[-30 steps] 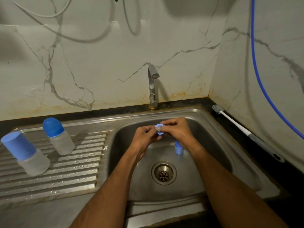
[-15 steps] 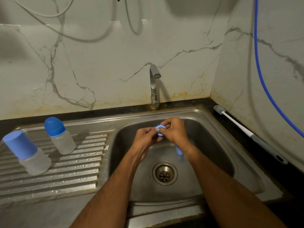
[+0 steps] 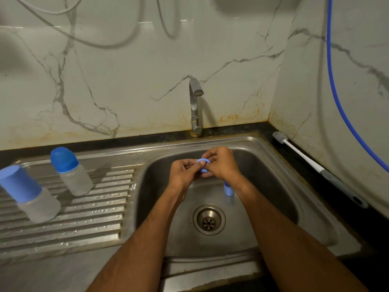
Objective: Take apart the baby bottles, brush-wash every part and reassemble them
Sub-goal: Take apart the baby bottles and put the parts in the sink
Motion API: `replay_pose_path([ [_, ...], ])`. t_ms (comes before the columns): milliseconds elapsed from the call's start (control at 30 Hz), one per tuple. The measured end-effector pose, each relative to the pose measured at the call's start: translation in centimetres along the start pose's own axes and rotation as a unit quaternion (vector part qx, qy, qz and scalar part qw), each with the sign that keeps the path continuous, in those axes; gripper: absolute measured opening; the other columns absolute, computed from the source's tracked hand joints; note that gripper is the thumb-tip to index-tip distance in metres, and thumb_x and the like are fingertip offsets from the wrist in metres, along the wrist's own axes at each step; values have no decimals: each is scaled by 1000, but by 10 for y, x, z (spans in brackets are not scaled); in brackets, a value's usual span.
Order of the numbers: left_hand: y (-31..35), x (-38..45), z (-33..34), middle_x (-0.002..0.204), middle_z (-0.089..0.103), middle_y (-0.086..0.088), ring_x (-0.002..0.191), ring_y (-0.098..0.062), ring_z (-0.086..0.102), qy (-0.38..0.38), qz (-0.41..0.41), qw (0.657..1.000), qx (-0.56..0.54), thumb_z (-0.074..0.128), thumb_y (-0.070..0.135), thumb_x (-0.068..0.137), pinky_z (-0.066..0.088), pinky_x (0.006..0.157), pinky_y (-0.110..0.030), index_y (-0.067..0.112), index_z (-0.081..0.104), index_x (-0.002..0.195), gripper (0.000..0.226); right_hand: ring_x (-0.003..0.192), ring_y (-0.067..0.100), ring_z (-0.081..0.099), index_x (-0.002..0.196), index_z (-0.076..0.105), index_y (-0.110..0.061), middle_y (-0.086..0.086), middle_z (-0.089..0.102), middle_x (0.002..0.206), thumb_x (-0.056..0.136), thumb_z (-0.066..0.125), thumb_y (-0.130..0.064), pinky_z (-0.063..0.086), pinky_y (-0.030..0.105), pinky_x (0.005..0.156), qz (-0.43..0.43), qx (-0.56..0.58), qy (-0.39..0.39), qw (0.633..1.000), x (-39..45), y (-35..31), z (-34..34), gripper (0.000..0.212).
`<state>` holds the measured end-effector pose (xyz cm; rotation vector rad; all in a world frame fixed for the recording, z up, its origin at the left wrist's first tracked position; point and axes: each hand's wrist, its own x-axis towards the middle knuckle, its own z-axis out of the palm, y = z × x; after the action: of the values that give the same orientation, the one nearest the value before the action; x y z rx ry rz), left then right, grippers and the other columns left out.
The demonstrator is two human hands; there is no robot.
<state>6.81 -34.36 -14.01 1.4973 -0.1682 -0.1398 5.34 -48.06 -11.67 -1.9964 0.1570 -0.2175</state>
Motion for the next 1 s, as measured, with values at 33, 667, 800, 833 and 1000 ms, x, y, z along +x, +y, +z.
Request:
replay_pose_path([
  [33,-2,1,0,88,78,-11,87,-25,76,3,5,1000,11,70,13,93,61,86,-41,6,75,101,11,90,23,75,114,69,-2,16,72,106,85,77,2,65,36,73,2,8,-22,1000,0,0,-4,31],
  [667,-9,7,-15,114,72,-18,97,-27,73,-1,-179,970,-163,46,-1,101,60,78,-33,11,72,115,32,106,14,67,125,70,-9,2,70,116,86,78,-2,56,12,70,-39,11,-74,996,-6,9,-5,41],
  [800,-7,8,-9,92,72,-12,86,-23,70,50,-174,973,-141,40,-11,96,62,80,-33,4,73,107,38,101,30,73,128,66,-6,17,67,121,89,72,5,65,40,74,46,106,-58,992,-4,12,-11,42],
  [833,-8,8,-8,86,69,-11,83,-20,68,54,-176,972,-147,42,-10,97,61,81,-32,3,72,106,34,98,29,74,130,65,-6,17,68,119,90,71,4,65,40,73,57,106,-52,991,-3,13,-12,41],
  [1000,-14,9,-11,110,67,-17,97,-21,68,60,-157,975,-145,65,-7,91,62,77,-31,-2,66,116,25,97,28,73,115,67,-12,14,71,113,87,77,-4,63,41,79,87,55,23,994,5,21,-11,30],
])
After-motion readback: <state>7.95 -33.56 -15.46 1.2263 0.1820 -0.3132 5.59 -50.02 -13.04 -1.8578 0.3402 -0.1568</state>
